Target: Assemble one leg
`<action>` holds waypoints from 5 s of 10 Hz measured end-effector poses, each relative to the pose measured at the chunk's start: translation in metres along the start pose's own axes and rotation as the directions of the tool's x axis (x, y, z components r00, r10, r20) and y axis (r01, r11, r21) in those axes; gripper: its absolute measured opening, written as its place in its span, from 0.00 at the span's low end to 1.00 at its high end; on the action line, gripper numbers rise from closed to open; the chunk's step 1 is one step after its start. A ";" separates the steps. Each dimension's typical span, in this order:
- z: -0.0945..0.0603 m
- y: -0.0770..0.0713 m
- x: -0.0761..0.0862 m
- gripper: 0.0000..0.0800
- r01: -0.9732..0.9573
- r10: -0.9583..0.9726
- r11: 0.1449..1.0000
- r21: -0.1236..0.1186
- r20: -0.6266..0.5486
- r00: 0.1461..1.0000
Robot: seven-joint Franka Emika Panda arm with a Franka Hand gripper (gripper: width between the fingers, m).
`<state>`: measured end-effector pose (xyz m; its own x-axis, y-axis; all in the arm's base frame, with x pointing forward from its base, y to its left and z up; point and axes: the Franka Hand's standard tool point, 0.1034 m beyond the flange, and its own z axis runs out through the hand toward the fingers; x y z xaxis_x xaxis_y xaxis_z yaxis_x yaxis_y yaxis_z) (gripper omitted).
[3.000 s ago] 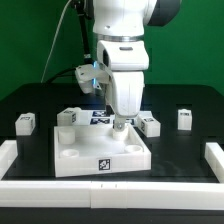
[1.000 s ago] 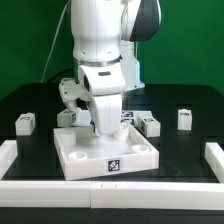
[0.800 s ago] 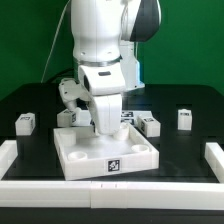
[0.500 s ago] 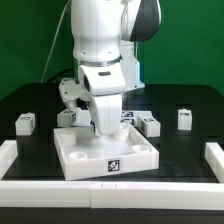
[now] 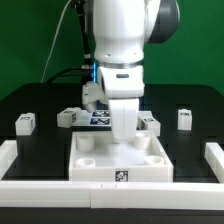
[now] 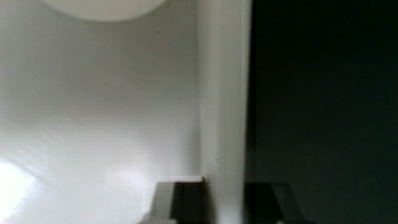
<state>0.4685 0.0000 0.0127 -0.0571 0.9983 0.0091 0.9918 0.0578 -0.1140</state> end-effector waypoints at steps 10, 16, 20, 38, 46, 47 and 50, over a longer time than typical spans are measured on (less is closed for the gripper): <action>-0.003 0.038 0.075 0.09 -0.063 0.062 0.998 -0.030 -0.004 0.998; -0.002 0.035 0.071 0.35 -0.045 0.045 0.999 -0.016 -0.001 0.999; -0.002 0.035 0.071 0.79 -0.045 0.045 0.999 -0.016 -0.001 0.999; -0.057 -0.014 0.081 0.81 -0.774 0.774 0.630 -0.060 -0.027 0.633; -0.048 -0.037 0.125 0.81 -0.941 0.943 -0.333 0.066 -0.002 -0.334; -0.048 -0.039 0.123 0.81 -0.946 0.947 -0.320 0.059 0.029 -0.319; -0.039 -0.050 0.115 0.81 -0.965 0.956 -0.257 0.041 0.159 -0.248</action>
Offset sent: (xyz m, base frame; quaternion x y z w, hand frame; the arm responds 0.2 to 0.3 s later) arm 0.0284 0.0472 -0.0033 -0.0116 -0.0159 0.0362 0.9992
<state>0.4166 0.1123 0.0580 0.9437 -0.1918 -0.2696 -0.2048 -0.9786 -0.0205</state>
